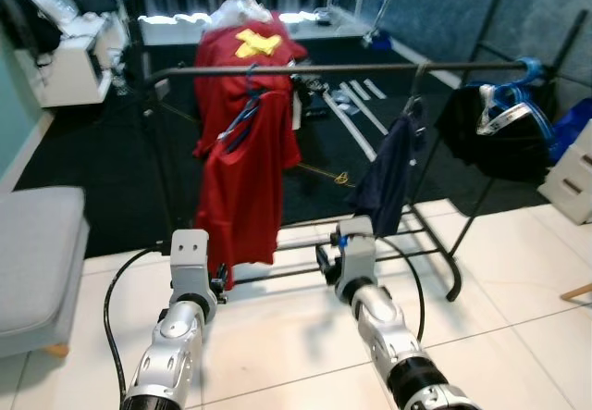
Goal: Hang hanger
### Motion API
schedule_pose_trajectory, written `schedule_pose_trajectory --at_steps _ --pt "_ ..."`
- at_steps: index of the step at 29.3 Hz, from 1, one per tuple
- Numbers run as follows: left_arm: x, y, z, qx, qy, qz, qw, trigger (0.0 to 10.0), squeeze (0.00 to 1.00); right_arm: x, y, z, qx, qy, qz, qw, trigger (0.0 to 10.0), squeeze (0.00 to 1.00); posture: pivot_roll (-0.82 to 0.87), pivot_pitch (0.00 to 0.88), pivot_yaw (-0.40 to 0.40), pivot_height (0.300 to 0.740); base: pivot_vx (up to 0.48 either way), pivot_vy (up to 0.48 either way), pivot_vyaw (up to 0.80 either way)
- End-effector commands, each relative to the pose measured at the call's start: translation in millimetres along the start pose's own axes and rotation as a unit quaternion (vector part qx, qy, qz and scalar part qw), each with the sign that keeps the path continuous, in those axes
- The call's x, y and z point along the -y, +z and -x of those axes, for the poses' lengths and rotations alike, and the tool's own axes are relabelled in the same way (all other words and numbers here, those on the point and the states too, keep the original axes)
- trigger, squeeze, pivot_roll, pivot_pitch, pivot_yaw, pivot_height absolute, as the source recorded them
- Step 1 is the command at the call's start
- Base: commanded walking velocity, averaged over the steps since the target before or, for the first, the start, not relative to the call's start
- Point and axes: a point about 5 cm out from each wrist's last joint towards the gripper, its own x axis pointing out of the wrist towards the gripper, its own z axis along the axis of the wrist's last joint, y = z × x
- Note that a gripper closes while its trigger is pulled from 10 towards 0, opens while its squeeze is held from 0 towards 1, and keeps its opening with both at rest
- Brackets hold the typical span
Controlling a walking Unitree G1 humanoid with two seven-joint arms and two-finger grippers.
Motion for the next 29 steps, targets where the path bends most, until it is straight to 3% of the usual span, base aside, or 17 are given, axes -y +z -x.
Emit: schedule_pose_trajectory --at_steps 1,10,29 --pt "1.1 -4.3 1.3 -0.011 0.002 0.001 1.000 10.0 0.00 2.1 -2.5 0.6 -0.010 0.004 0.008 1.000 10.0 0.00 0.02 0.032 -0.018 0.740 0.000 -0.458 0.52" --pt "1.0 -3.3 1.5 -0.014 0.004 0.001 1.000 10.0 0.00 6.0 -4.2 1.0 -0.017 -0.006 0.005 1.000 10.0 0.00 0.02 0.032 -0.015 0.740 0.000 -0.458 0.66" --pt "1.8 -2.1 -0.8 -0.021 -0.003 0.002 1.000 10.0 0.00 8.8 -2.8 -0.1 -0.018 -0.014 -0.009 1.000 10.0 0.00 0.02 0.028 -0.003 0.740 0.000 -0.454 0.00"
